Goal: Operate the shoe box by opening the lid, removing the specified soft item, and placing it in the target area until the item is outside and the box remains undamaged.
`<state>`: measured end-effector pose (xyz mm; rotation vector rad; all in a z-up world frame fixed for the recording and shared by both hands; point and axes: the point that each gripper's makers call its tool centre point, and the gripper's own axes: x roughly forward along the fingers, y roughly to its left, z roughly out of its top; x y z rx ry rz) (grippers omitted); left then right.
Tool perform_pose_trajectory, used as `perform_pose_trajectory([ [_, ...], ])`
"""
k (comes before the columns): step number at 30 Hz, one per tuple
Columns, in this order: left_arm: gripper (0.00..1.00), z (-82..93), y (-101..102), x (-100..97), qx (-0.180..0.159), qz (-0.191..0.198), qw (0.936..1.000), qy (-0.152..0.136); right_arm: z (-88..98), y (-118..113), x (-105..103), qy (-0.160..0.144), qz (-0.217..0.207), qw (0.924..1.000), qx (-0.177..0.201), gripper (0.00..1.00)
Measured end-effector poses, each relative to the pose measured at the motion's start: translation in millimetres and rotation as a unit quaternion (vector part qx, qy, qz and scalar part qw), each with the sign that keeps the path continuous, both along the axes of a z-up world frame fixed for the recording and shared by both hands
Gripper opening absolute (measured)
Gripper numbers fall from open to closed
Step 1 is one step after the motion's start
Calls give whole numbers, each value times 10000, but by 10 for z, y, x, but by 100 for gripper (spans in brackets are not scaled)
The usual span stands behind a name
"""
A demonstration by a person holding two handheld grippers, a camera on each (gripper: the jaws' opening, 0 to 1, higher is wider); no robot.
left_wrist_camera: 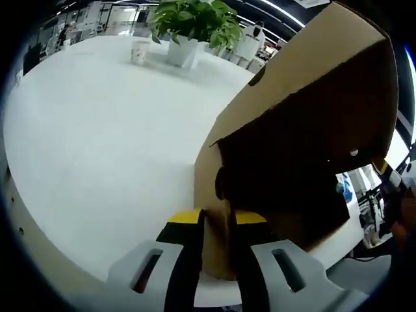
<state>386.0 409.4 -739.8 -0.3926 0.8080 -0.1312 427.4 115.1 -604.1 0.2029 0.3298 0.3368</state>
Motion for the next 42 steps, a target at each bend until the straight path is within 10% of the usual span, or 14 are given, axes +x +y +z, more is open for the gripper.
perform_pose_trajectory([
  [42, 15, 410, 271, -307, 541, -317, 9960, -644, -804, -41, -493, 1091, 136, 9939, 105, 0],
])
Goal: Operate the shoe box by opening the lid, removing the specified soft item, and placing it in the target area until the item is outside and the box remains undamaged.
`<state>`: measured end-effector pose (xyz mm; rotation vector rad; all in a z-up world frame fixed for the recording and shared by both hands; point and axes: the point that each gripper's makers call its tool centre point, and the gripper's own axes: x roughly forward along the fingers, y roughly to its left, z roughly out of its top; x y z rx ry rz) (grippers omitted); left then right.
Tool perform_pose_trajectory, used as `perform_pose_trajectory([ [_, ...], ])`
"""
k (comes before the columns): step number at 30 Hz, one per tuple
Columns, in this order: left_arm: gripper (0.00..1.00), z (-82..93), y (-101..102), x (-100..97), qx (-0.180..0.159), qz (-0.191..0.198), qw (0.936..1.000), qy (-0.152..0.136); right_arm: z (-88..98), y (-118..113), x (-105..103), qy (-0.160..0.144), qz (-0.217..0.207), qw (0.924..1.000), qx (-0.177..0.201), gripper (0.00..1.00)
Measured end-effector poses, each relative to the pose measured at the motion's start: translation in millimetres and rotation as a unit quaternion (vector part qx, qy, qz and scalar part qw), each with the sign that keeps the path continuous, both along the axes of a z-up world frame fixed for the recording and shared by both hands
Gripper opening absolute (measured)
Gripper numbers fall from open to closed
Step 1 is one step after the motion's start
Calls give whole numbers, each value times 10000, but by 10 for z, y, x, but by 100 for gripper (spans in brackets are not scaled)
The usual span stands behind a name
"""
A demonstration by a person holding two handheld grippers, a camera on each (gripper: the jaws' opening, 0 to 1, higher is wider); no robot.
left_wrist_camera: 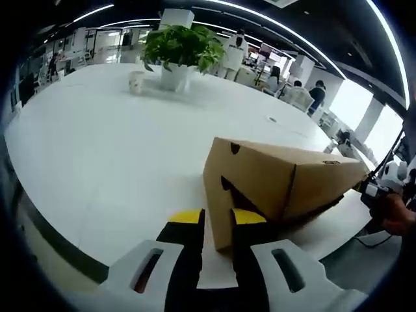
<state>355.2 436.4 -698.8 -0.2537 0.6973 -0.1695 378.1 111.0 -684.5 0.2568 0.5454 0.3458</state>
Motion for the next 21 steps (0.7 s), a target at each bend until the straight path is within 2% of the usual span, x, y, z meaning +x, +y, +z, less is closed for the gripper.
perform_pose_trajectory([
  [2, 15, 0, 0, -7, -23, -8, 10000, -3, -28, 0, -9, 26, 3, 10000, 15, 0],
  [6, 15, 3, 41, -37, 265, -54, 9996, -77, -92, -13, -24, 81, 32, 9999, -90, 0],
  [11, 15, -33, 48, -73, 286, -32, 9996, -50, -190, -39, -52, 220, 34, 9996, -169, 0],
  [21, 15, -97, 83, -128, 294, 6, 9996, 18, -211, -94, -49, 240, -91, 9995, -192, 0],
])
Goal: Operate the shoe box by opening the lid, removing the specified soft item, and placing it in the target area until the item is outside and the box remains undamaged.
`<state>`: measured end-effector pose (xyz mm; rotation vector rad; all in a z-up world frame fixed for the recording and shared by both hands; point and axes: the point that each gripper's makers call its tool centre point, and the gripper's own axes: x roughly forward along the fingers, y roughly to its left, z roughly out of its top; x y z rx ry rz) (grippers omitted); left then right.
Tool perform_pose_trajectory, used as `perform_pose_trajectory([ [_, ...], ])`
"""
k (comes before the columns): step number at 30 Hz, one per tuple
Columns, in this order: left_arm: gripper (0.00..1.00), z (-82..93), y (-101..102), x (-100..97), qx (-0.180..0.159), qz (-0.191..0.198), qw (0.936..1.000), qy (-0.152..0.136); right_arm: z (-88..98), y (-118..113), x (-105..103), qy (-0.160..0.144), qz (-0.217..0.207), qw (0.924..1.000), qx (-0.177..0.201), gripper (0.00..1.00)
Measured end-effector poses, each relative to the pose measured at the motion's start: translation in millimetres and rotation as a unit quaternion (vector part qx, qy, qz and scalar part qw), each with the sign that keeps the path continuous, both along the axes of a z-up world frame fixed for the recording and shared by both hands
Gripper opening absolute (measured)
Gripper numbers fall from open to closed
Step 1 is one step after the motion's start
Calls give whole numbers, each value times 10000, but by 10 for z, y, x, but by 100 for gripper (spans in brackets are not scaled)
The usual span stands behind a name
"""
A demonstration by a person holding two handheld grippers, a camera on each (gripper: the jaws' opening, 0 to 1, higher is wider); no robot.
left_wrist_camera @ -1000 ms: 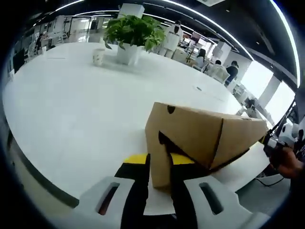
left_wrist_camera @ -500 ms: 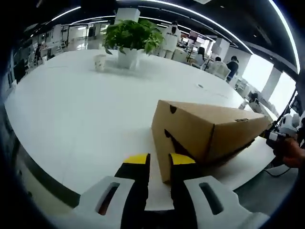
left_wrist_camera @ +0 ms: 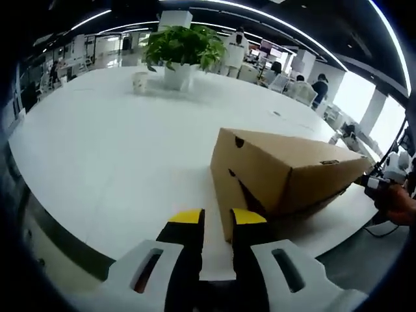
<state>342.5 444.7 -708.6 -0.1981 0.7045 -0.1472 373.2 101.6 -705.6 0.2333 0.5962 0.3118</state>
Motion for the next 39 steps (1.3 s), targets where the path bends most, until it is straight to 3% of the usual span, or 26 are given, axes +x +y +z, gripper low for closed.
perform_pose_trajectory([
  [20, 14, -66, 13, -76, -130, 113, 9998, 75, -173, -64, -8, 269, -67, 9996, -33, 0],
  [27, 14, 85, 82, -29, -422, 350, 9985, -53, -71, -190, -18, 209, -136, 9997, 38, 1],
  [29, 15, 194, 70, -9, -602, 420, 9972, -139, 40, -168, 1, 150, -155, 9988, 445, 3],
  [32, 19, 291, 58, 46, -795, 414, 9957, -240, 197, -228, 48, -19, -217, 9980, 589, 6],
  [34, 25, 336, -37, 67, -1053, 275, 9938, -232, 317, -160, 79, -125, -140, 9959, 884, 12],
  [39, 39, 321, -265, 104, -1209, -77, 9925, -137, 344, 117, 81, 60, 287, 9910, 1310, 30],
])
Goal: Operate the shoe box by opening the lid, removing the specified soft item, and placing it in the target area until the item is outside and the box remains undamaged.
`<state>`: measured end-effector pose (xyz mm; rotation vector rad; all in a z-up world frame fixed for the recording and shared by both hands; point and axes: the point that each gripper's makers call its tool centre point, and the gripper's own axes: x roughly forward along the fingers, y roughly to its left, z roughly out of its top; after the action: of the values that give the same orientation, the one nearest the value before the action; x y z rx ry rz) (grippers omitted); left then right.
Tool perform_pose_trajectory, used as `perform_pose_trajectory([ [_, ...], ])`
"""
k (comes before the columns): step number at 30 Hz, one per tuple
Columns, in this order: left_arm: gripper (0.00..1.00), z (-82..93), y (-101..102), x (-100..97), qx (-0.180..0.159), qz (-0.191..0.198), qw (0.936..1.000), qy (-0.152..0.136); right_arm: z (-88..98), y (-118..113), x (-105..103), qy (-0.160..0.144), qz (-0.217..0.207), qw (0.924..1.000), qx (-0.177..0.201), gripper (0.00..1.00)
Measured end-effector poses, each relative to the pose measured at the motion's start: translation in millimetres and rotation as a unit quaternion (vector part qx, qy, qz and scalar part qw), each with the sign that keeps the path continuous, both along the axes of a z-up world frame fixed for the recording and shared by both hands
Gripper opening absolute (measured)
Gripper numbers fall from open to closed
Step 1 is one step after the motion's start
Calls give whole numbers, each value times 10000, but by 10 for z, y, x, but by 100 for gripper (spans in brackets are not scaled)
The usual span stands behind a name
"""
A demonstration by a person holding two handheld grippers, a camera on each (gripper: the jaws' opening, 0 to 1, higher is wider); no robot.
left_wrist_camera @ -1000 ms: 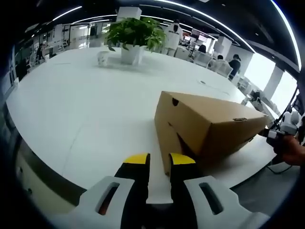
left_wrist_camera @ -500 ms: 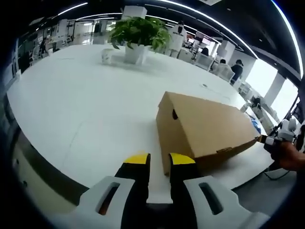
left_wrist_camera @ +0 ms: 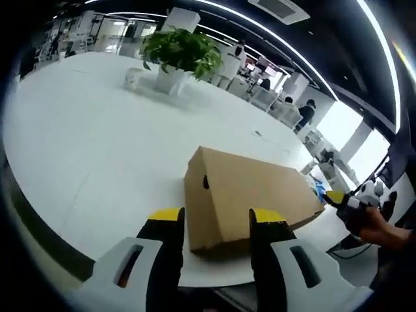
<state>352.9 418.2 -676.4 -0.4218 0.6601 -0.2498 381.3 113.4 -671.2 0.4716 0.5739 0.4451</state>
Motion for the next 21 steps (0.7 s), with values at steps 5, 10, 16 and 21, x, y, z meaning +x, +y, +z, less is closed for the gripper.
perform_pose_trajectory([
  [5, 38, -171, -155, -16, -65, -198, 9993, 299, -234, 148, -64, 377, 205, 9989, -198, 29],
  [10, 34, -363, -234, -60, -266, -297, 9974, 600, -435, 162, -114, 643, 62, 9978, -168, 32],
  [16, 34, -395, -240, -22, -193, -446, 9962, 717, -471, 177, -130, 604, -113, 9980, -121, 32],
  [21, 34, -398, -265, 158, -156, -523, 9960, 714, -469, 158, -26, 603, -171, 9979, -151, 32],
])
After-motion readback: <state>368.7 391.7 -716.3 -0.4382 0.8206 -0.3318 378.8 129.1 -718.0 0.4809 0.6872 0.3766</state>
